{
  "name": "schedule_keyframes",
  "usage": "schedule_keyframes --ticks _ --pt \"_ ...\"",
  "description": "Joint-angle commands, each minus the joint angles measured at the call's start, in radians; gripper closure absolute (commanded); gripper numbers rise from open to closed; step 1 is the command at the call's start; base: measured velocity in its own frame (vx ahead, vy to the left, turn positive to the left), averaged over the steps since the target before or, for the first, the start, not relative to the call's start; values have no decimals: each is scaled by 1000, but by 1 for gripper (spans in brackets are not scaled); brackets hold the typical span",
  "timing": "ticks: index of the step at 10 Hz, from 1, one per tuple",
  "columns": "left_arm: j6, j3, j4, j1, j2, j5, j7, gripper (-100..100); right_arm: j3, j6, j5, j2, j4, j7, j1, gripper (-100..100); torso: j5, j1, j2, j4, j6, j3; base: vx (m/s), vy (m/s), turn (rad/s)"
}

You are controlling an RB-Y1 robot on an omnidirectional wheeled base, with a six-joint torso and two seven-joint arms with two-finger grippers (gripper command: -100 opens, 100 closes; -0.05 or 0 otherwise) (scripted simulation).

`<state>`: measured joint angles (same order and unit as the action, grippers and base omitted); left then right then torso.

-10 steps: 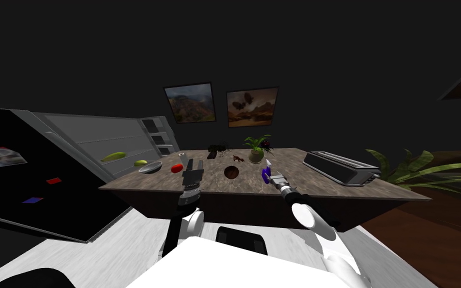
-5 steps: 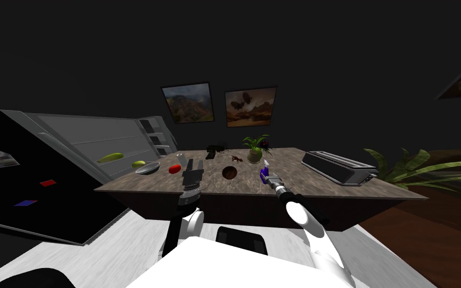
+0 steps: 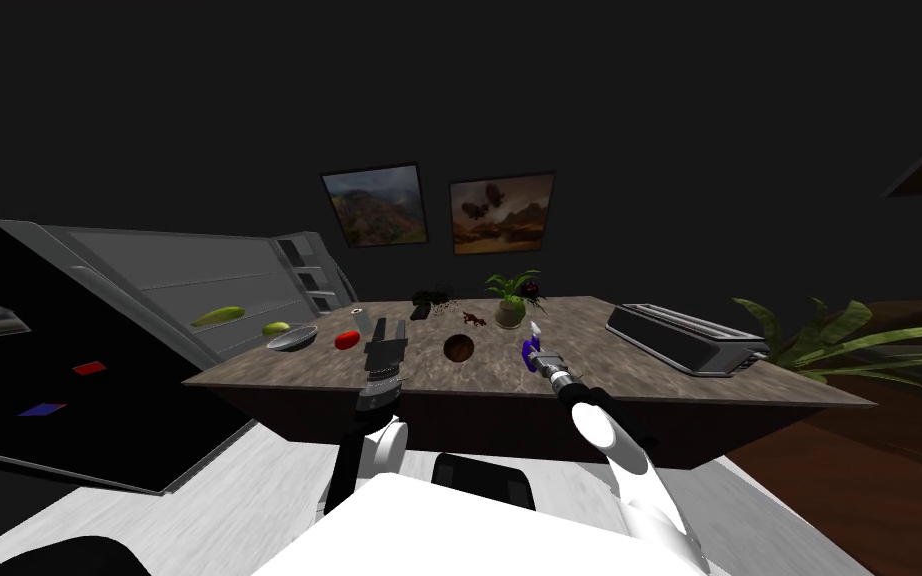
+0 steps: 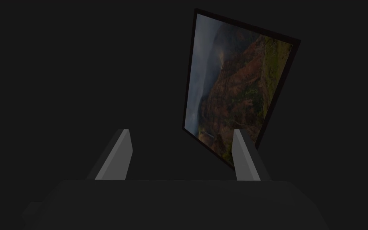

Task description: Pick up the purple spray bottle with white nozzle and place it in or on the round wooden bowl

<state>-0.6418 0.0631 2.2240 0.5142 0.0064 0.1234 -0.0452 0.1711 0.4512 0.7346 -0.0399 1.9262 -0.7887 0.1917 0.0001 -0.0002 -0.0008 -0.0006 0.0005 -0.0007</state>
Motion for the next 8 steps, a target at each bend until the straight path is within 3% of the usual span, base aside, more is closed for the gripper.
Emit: schedule_keyframes --ticks 1,3,4,5,6,7,8 --pt "0 0 0 0 0 0 0 0 0 0 0 0 0 0 0 100 0 0 0 0 0 0 0 0 0" --pt "0 0 0 0 0 0 0 0 0 0 0 0 0 0 0 100 0 0 0 0 0 0 0 0 0" --pt "0 0 0 0 0 0 0 0 0 0 0 0 0 0 0 0 0 0 1 0 0 0 0 0 0" --pt "0 0 0 0 0 0 0 0 0 0 0 0 0 0 0 100 0 0 1 0 0 0 0 0 0" --pt "0 0 0 0 0 0 0 0 0 0 0 0 0 0 0 0 0 0 1 0 0 0 0 0 0" --pt "0 0 0 0 0 0 0 0 -4 8 -4 39 3 -4 -1 100 0 0 1 0 0 0 -10 3 5" --pt "0 0 0 0 0 0 0 0 -7 16 -8 67 6 -8 -2 100 0 0 1 0 0 1 -24 -2 1"
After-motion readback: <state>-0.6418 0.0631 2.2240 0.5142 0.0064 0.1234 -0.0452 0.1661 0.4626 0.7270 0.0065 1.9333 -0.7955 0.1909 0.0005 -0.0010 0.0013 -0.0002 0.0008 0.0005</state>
